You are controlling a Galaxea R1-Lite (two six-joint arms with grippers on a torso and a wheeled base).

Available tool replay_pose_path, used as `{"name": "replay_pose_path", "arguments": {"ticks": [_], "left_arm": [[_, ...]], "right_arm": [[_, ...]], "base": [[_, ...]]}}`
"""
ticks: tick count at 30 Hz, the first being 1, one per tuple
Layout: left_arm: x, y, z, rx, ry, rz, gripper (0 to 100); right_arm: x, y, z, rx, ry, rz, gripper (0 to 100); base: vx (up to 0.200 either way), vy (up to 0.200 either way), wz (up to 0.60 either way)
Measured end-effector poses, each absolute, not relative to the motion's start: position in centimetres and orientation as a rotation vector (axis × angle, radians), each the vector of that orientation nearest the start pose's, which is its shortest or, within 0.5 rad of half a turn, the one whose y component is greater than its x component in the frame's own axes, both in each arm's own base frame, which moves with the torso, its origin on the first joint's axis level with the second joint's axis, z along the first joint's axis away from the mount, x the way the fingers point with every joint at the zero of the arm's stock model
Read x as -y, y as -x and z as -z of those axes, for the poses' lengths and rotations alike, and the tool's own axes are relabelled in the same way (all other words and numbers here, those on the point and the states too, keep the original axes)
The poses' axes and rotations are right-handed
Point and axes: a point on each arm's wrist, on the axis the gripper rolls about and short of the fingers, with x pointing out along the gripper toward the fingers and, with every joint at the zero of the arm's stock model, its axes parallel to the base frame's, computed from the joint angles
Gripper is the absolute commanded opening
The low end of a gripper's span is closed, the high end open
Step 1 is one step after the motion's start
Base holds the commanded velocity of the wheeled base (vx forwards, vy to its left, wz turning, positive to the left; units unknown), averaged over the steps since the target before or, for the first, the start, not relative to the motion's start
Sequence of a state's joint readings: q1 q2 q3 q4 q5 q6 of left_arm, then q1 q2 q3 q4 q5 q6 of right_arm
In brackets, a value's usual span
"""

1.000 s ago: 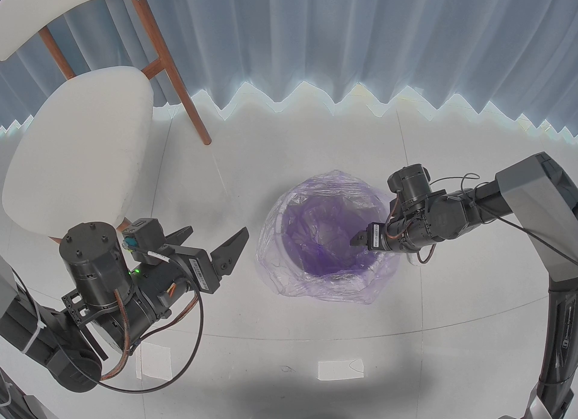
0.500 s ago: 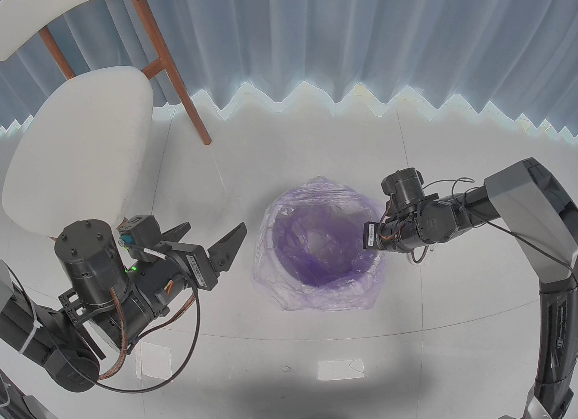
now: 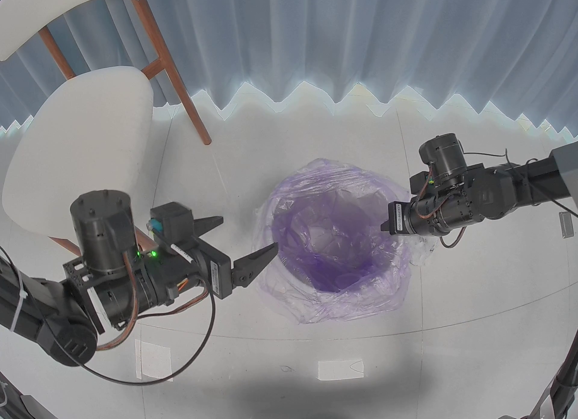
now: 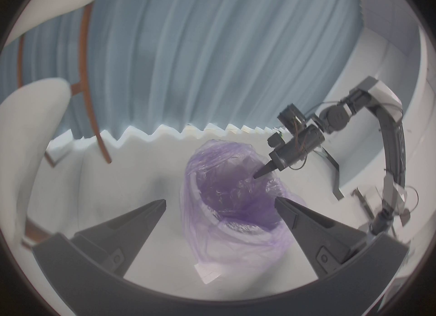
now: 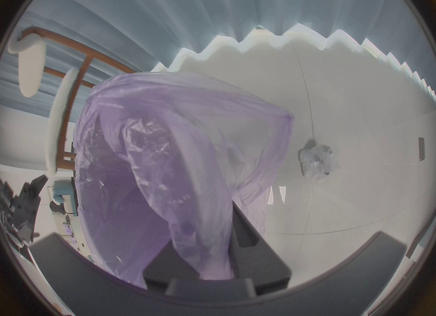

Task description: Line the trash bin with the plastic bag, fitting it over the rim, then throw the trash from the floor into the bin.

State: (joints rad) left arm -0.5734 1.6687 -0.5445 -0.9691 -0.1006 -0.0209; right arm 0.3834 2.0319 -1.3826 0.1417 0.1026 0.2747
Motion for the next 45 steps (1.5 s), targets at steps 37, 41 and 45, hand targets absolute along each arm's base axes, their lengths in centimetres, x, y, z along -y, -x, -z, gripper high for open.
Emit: {"name": "replay_pose_path", "arguments": {"ticks": [37,41,45], "left_arm": [[19.5,-29.6,-20.7,0.219,-0.701,0.908,0],[19.7,-29.8,-21.0,0.23,-0.7,0.903,0],[19.7,-29.9,-21.3,0.234,-0.699,0.9,0]], "right_arm": [[-16.2,-27.9,-19.8,-0.808,-0.097,-0.516,0],[-16.2,-27.9,-19.9,-0.805,-0.097,-0.515,0],[-16.1,-27.7,-19.9,-0.807,-0.096,-0.516,0]], "base": [[0.0,0.0,0.0],[0.0,0.0,0.0],[0.0,0.0,0.0]]}}
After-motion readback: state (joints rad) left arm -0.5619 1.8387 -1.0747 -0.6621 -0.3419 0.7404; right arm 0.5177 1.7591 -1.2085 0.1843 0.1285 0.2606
